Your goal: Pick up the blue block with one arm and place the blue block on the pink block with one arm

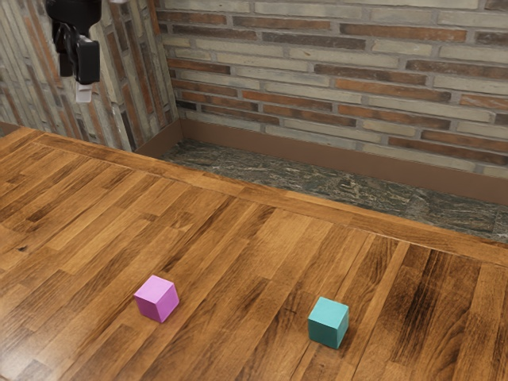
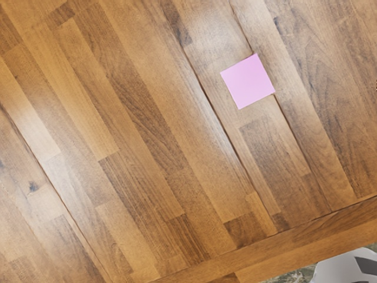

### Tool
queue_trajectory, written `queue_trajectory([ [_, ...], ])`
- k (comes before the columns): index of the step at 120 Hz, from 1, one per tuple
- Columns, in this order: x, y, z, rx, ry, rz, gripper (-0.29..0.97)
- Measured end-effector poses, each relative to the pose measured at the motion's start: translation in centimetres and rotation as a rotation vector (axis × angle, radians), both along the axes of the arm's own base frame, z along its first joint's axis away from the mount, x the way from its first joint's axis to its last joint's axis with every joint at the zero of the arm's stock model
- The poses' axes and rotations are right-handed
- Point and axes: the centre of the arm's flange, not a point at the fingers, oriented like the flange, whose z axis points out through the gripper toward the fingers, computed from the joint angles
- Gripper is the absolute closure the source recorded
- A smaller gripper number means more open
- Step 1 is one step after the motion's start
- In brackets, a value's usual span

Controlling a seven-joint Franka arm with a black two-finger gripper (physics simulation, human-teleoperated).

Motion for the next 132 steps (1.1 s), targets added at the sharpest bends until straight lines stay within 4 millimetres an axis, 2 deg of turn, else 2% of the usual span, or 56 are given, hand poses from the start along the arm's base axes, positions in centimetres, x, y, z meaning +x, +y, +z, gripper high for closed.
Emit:
queue_trajectory([
  [18,0.6,-4.5,0.5,-0.010,-0.052,-0.208,0.00],
  [24,2.0,-7.1,-1.9,-0.035,-0.005,-0.302,0.00],
  [32,4.0,-11.8,-6.2,-0.093,0.081,-0.444,0.00],
  [38,4.2,-15.0,-7.7,-0.114,0.108,-0.532,0.00],
  [43,4.1,-16.5,-8.8,-0.123,0.130,-0.578,0.00],
  [56,3.9,-18.3,-10.2,-0.144,0.160,-0.652,0.00],
  [70,3.1,-21.1,-15.6,-0.147,0.253,-0.736,0.00],
  [83,1.8,-21.6,-19.7,-0.144,0.289,-0.768,0.00],
  [95,0.9,-22.3,-21.7,-0.162,0.278,-0.787,0.00],
  [117,-0.5,-24.0,-27.3,-0.238,0.288,-0.756,0.00],
  [132,-1.2,-25.2,-30.0,-0.287,0.267,-0.706,0.00],
])
